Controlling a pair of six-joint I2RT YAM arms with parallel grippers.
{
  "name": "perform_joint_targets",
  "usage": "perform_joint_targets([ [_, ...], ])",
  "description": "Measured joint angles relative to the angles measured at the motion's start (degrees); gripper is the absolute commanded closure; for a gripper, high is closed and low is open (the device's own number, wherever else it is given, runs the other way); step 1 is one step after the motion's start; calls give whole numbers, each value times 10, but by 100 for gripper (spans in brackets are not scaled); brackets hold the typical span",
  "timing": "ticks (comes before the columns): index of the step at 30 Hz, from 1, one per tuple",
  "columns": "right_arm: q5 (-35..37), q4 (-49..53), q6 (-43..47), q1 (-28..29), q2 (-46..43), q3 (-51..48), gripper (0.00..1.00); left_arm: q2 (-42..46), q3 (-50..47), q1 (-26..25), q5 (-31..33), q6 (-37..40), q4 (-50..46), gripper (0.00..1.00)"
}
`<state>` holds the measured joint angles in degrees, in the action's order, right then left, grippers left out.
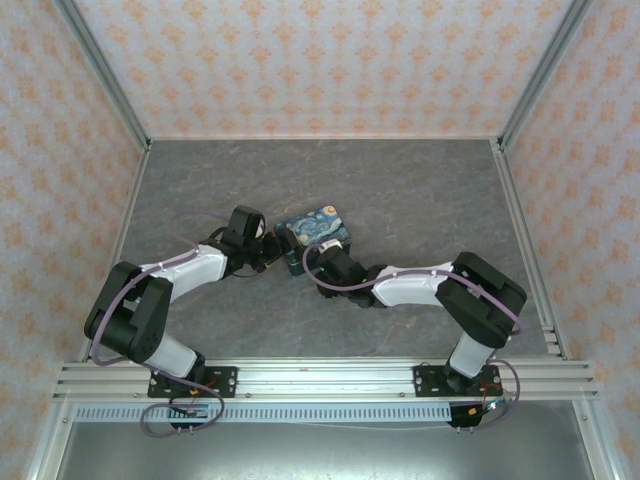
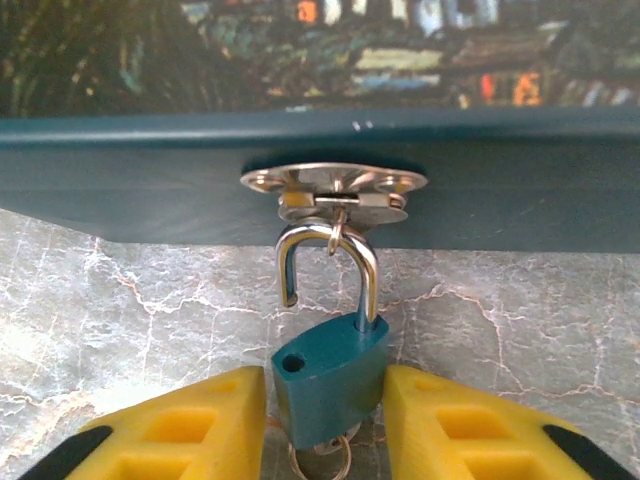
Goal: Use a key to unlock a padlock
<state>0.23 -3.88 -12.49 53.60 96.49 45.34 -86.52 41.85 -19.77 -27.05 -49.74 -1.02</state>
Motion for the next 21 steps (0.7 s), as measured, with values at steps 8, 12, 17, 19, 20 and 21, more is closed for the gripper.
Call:
perform_joint_targets([
  [8,0,4,6,0,-18,-9,82,0,0,0,0,-2,0,23],
  [12,-2,4,7,0,-33,-21,89,0,0,0,0,-2,0,23],
  [17,-24,-19,3,-14,-62,-52,96,0,0,0,0,-2,0,23],
  [19,-40,-33,-3,-25,-69,-67,97,0,0,0,0,-2,0,23],
  [20,-50,-45,-7,-32,-71,-75,97,0,0,0,0,-2,0,23],
  [21,-58,-57,-10,-38,-73,-82,98,0,0,0,0,-2,0,23],
])
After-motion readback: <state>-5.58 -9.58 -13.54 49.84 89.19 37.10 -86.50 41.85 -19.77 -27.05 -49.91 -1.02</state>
